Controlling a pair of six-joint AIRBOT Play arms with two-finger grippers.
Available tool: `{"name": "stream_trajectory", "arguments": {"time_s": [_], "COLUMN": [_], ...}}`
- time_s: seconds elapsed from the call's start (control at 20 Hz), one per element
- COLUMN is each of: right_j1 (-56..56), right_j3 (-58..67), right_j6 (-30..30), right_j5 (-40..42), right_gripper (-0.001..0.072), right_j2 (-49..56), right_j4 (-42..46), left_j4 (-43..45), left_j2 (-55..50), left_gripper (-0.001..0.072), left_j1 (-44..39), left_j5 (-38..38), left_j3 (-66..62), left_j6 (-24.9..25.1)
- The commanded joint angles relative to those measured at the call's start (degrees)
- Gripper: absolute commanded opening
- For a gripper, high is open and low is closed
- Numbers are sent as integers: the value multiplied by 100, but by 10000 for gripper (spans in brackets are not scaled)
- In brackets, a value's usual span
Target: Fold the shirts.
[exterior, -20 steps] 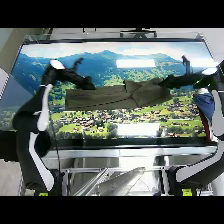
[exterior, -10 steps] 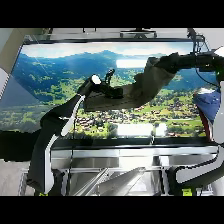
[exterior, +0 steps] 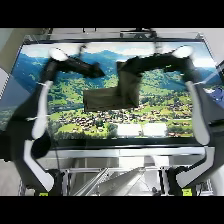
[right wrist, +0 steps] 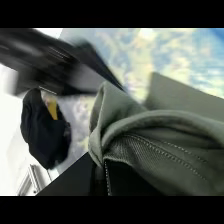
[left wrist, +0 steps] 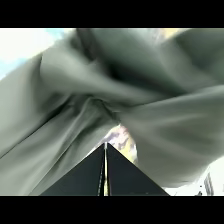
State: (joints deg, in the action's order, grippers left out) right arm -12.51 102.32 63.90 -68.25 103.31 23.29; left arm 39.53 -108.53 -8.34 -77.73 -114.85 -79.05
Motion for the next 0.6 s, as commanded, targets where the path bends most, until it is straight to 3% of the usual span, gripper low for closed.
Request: {"name": "stream_trajectory", "arguments": {"time_s": [0.0, 0.05, 0.1, 0.3, 0.4, 0.55], "right_j1": [-1578, -1974, -2286, -2448, -2044, -1150], "right_j3": [4, 13, 24, 22, 22, 22], "right_j6": [22, 20, -55, -284, -232, 203], "right_j5": [1668, 1921, 1978, 1462, 905, 76], "right_gripper": [156, 325, 393, 378, 242, 243], "right_j2": [868, 1141, 1349, 1364, 1167, 785], "right_j4": [-4, -74, -291, -400, -385, 61], "left_j4": [-57, -55, -57, -59, -59, -66], "left_j2": [1073, 1252, 1384, 1725, 1764, 1764], "left_gripper": [0, 0, 0, 0, 0, 0], "left_j1": [1014, 1209, 1355, 1725, 1729, 1668], "left_j5": [-321, -302, -271, -286, -286, -291], "left_j3": [533, 695, 848, 1434, 1611, 1725], "left_j6": [251, 323, 369, 535, 573, 651]}}
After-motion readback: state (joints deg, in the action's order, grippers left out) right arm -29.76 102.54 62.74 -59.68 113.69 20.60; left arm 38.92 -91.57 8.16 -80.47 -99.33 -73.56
